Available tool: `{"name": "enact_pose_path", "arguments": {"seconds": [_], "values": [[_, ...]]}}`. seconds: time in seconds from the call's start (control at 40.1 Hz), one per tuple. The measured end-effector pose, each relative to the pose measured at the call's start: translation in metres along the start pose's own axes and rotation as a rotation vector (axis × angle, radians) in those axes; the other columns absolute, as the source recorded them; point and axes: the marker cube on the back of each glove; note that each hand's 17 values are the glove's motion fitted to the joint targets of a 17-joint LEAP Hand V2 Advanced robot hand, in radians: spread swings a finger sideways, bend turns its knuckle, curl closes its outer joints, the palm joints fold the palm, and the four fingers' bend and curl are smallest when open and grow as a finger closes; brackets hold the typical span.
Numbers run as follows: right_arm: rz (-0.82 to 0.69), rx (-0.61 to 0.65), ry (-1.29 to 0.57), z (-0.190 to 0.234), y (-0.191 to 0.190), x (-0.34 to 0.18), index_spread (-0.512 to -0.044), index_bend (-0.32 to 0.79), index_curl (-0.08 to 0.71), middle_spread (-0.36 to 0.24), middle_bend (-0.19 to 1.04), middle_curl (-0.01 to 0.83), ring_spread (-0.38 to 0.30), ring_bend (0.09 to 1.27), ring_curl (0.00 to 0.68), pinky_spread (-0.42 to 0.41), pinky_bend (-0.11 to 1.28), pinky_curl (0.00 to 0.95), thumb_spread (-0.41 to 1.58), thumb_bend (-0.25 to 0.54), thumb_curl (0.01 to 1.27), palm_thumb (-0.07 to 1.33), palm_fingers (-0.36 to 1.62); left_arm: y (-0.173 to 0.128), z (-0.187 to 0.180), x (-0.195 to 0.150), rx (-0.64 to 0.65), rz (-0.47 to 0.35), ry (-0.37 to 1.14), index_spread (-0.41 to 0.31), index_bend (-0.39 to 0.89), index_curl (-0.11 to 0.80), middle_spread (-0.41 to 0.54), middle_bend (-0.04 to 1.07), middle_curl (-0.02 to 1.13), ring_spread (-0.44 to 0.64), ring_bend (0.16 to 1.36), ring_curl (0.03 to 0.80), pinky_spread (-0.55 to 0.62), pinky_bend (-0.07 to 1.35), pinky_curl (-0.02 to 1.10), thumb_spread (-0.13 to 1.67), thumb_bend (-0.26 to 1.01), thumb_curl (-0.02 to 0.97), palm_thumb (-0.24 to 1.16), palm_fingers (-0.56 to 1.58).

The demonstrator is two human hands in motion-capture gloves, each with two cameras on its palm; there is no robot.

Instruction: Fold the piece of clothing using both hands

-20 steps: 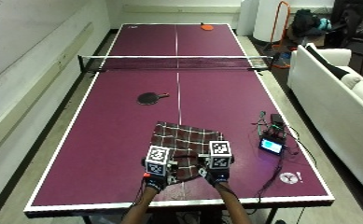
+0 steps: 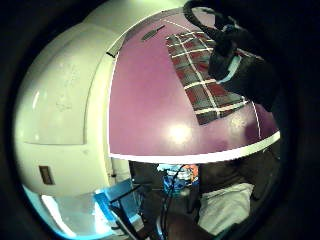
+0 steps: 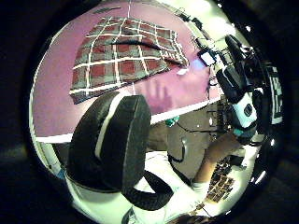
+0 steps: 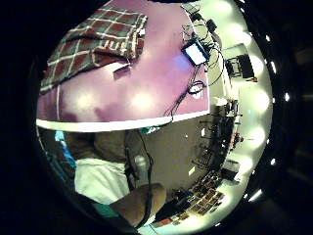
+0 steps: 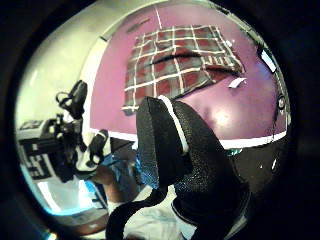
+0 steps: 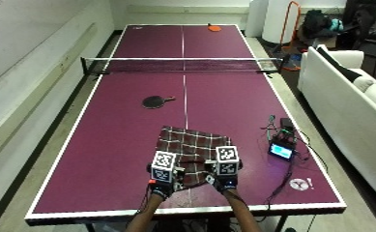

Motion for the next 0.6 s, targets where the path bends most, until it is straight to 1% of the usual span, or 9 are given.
{"name": "enact_pose_path", "arguments": {"seconds": [0.125,0.224,0.349,0.399,0.473,0.523,0.598], "values": [[0.004,-0.001,0.015,0.004,-0.003,0.005,-0.392,0.15,0.198,0.005,0.19,0.209,0.162,0.22,0.137,0.266,0.48,0.256,1.20,0.096,0.13,0.28,0.09,-0.009,0.009,0.002,0.021,0.020,0.026,-0.082,0.09,0.106,0.084,0.19,0.23,0.18,0.69,0.277,0.10,0.71,0.35,1.14,0.00,0.134,0.13,0.33],[0.031,0.015,0.028,0.008,-0.005,0.013,-0.394,0.14,0.207,0.007,0.20,0.225,0.164,0.23,0.149,0.269,0.49,0.268,1.22,0.079,0.14,0.29,0.08,-0.005,0.010,0.001,0.024,-0.006,0.022,-0.083,0.10,0.117,0.085,0.19,0.25,0.19,0.69,0.282,0.10,0.72,0.35,1.16,-0.01,0.148,0.13,0.32],[0.050,0.031,0.026,0.046,-0.036,0.027,-0.391,0.14,0.214,0.009,0.19,0.239,0.167,0.24,0.163,0.262,0.51,0.287,1.23,0.060,0.16,0.30,0.07,-0.021,0.044,0.000,0.051,-0.031,0.027,-0.083,0.10,0.131,0.085,0.18,0.26,0.19,0.70,0.287,0.09,0.72,0.36,1.18,-0.01,0.162,0.13,0.32],[0.061,0.013,0.032,0.058,-0.044,0.033,-0.391,0.13,0.214,0.010,0.19,0.243,0.167,0.25,0.169,0.262,0.53,0.294,1.24,0.053,0.16,0.31,0.07,-0.028,0.060,0.001,0.033,-0.027,0.033,-0.087,0.11,0.140,0.086,0.18,0.26,0.19,0.70,0.289,0.09,0.72,0.37,1.19,-0.01,0.167,0.13,0.32],[0.084,-0.015,0.044,0.063,-0.043,0.037,-0.392,0.13,0.216,0.010,0.18,0.249,0.169,0.26,0.181,0.261,0.54,0.303,1.24,0.041,0.17,0.31,0.06,-0.043,0.086,0.000,0.005,-0.022,0.031,-0.088,0.12,0.152,0.086,0.17,0.27,0.19,0.70,0.290,0.09,0.72,0.37,1.19,-0.01,0.173,0.12,0.32],[0.088,-0.021,0.037,0.068,-0.045,0.040,-0.389,0.12,0.213,0.011,0.19,0.255,0.169,0.27,0.188,0.260,0.55,0.309,1.24,0.037,0.18,0.32,0.05,-0.042,0.093,-0.002,-0.032,-0.039,0.017,-0.089,0.12,0.158,0.086,0.17,0.27,0.19,0.70,0.292,0.09,0.72,0.37,1.19,-0.01,0.177,0.13,0.32],[0.077,-0.020,0.012,0.080,-0.053,0.045,-0.386,0.11,0.210,0.011,0.20,0.262,0.170,0.29,0.198,0.259,0.56,0.317,1.24,0.028,0.18,0.33,0.03,-0.032,0.094,-0.003,-0.086,-0.068,-0.001,-0.090,0.12,0.166,0.086,0.18,0.28,0.19,0.69,0.291,0.09,0.72,0.38,1.19,-0.01,0.185,0.13,0.31]]}}
